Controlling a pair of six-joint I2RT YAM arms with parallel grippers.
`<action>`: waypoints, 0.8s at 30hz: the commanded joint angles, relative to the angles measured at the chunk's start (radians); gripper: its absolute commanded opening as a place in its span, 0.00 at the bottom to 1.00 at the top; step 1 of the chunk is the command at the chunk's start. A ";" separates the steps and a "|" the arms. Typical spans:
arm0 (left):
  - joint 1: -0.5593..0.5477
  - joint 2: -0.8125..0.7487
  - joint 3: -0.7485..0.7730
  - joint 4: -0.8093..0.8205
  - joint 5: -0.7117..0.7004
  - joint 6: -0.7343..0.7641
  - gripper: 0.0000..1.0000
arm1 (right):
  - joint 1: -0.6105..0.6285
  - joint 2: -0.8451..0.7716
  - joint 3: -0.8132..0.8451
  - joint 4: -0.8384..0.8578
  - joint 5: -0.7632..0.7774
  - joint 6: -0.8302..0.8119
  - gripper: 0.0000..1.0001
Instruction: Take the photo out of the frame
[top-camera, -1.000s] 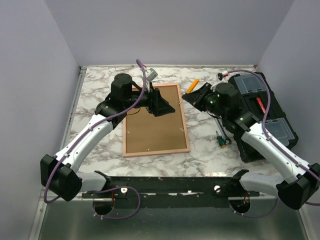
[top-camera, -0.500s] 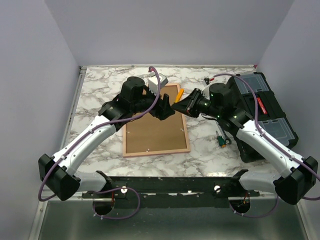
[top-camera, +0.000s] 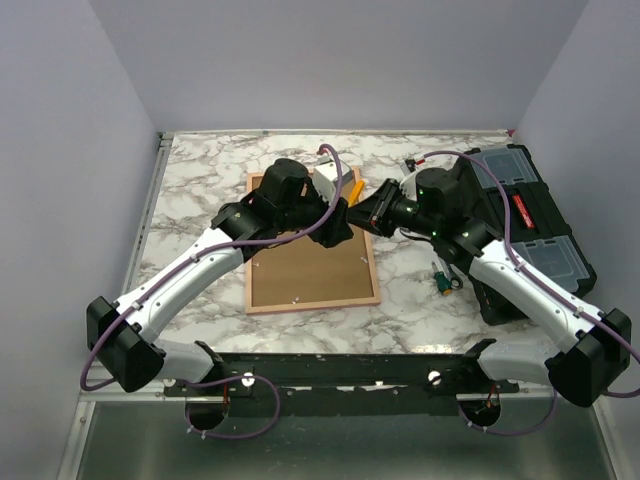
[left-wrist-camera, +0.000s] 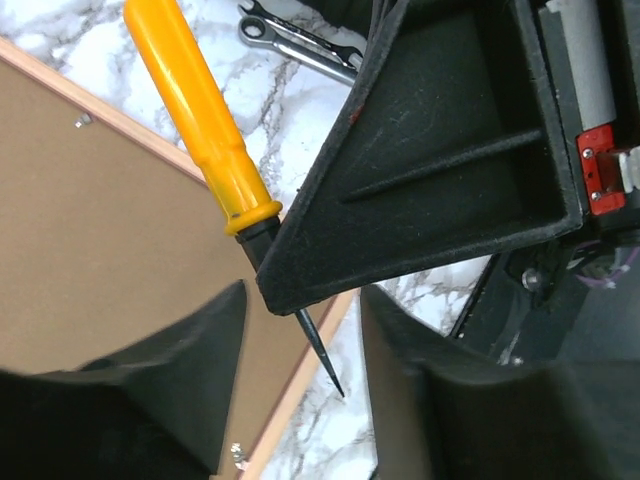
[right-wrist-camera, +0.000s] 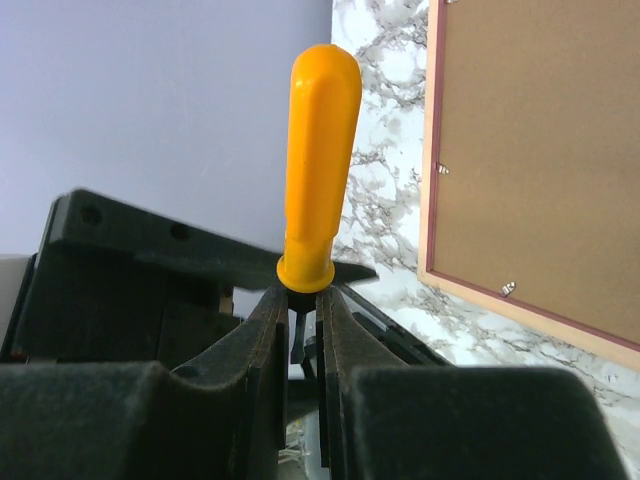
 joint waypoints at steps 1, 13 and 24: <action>-0.007 0.015 0.048 -0.029 -0.016 0.023 0.35 | 0.001 -0.012 0.007 0.021 -0.035 -0.007 0.01; -0.001 -0.021 0.010 0.045 0.134 0.024 0.00 | 0.001 -0.055 0.119 -0.264 0.056 -0.479 0.95; 0.080 0.054 -0.001 0.206 0.638 -0.164 0.00 | -0.020 -0.313 -0.055 -0.187 -0.012 -0.703 1.00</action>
